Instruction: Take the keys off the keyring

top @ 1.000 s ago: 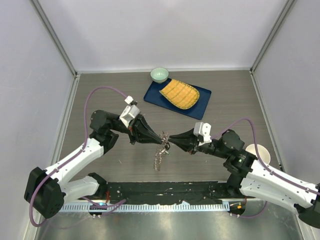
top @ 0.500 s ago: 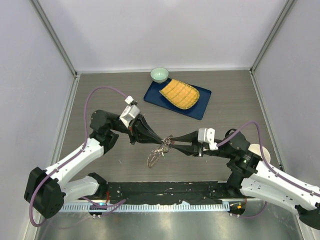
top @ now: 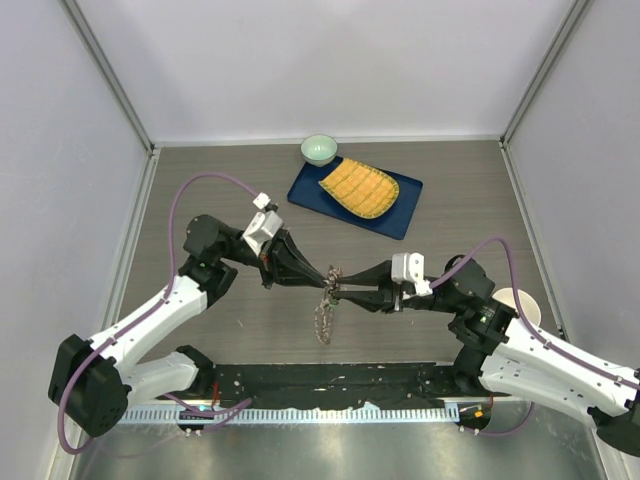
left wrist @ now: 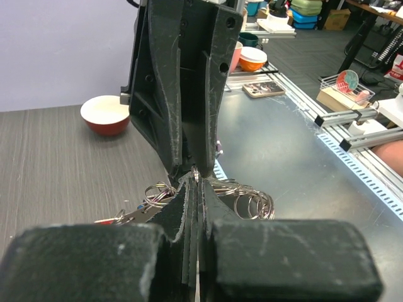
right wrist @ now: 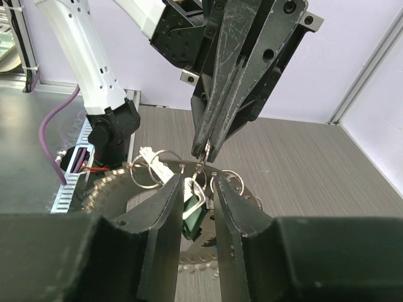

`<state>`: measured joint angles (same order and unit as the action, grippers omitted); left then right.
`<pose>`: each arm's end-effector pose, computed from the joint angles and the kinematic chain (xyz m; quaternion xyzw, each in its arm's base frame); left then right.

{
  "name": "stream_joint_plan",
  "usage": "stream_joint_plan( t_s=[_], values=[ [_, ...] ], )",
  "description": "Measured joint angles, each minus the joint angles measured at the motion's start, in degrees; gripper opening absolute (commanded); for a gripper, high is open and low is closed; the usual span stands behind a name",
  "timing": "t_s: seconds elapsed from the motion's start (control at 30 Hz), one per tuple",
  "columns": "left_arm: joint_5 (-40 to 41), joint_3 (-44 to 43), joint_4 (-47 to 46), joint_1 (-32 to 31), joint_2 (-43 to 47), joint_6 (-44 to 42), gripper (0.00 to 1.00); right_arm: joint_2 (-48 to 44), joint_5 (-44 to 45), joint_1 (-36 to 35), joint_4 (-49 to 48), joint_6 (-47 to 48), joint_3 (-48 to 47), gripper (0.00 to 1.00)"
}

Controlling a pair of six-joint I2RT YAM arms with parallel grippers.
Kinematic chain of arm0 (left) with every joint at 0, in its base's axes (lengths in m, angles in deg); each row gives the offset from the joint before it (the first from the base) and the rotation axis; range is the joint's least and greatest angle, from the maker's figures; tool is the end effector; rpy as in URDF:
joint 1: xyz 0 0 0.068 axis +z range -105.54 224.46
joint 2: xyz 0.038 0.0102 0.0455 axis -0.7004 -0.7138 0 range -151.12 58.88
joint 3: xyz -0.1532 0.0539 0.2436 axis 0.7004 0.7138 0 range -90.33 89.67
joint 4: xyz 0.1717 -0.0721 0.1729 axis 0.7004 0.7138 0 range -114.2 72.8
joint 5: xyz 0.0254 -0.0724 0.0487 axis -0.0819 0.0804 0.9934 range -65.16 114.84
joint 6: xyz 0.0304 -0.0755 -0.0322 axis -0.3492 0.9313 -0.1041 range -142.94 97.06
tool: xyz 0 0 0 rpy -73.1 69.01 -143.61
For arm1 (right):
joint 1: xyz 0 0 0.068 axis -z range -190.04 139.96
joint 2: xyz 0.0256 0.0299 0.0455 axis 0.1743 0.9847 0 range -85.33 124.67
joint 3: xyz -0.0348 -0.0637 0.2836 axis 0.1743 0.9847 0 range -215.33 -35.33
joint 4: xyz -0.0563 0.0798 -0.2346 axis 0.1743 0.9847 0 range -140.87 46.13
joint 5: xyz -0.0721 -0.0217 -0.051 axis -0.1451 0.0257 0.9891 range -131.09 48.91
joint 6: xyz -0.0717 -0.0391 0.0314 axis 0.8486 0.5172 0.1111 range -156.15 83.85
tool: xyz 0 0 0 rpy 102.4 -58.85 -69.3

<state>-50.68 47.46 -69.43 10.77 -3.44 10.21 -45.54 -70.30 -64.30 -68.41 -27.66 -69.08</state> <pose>0.1377 -0.1821 0.3798 0.5188 0.4216 -0.6416 0.3760 0.0758 0.1701 0.3586 -0.4855 0.4210 0.4385 0.6283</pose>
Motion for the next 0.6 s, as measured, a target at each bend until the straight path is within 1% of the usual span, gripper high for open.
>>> stream_joint_plan(
  t_s=[0.2, 0.6],
  values=[
    [0.46, -0.72, 6.03, 0.0, 0.42, -4.76, 0.0, 0.7, -0.04, 0.0, -0.5, -1.4, -0.24, 0.31],
    [0.5, -1.55, 8.94, 0.0, 0.81, -6.84, 0.0, 1.97, 1.01, 0.0, -0.35, -2.21, -0.22, 0.3]
  ],
)
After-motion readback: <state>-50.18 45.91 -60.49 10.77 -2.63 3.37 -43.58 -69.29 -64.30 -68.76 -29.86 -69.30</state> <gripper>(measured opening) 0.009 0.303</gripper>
